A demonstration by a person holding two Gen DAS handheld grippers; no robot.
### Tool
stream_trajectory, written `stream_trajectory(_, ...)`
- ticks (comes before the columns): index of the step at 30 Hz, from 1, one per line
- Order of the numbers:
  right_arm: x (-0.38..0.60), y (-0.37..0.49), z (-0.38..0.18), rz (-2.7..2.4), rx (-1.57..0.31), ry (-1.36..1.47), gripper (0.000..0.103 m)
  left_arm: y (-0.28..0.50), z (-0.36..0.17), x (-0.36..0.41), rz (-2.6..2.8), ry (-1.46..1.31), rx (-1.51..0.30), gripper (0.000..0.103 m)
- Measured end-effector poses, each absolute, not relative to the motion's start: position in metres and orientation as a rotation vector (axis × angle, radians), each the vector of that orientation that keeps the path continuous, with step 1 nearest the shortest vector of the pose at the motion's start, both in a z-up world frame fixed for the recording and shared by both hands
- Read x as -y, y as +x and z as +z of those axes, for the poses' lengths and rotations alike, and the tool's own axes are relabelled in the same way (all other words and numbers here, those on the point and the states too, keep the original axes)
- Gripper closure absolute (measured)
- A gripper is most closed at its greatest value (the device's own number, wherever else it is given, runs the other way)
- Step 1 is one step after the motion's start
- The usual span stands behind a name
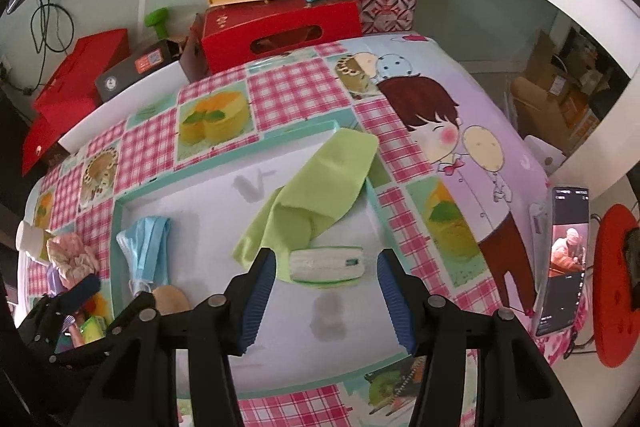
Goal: Organize soft objects
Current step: 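Carry the sponge and tissue pack over the white tray and open both tools, then withdraw both open tools from the tray back over the table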
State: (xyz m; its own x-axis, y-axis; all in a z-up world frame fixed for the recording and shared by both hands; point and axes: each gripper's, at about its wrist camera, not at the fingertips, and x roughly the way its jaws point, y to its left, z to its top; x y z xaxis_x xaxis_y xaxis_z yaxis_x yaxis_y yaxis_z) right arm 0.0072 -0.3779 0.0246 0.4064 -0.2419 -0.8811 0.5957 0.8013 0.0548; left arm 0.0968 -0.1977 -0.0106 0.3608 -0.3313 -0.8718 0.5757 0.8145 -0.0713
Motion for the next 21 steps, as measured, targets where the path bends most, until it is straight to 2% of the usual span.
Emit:
stream_trajectory(7, 0.379, 0.011, 0.018, -0.553, -1.048, 0.387, 0.044, 0.106, -0.008, 0.184, -0.544, 0.208, -1.038, 0.014)
stream_trajectory(9, 0.379, 0.012, 0.015, -0.564, -1.063, 0.374, 0.033, 0.111, -0.008, 0.178, -0.521, 0.186, -1.036, 0.012)
stream_trajectory(11, 0.379, 0.014, 0.013, -0.587, -1.071, 0.350, 0.013, 0.116, -0.006, 0.169, -0.494, 0.154, -1.032, 0.006)
stream_trajectory(14, 0.378, 0.016, 0.013, -0.581, -1.071, 0.345, 0.002, 0.124, -0.002, 0.152, -0.444, 0.093, -1.013, 0.005)
stream_trajectory(21, 0.372, 0.021, 0.011, -0.568, -1.082, 0.324, 0.001, 0.137, 0.002, 0.125, -0.372, 0.002, -1.001, 0.005)
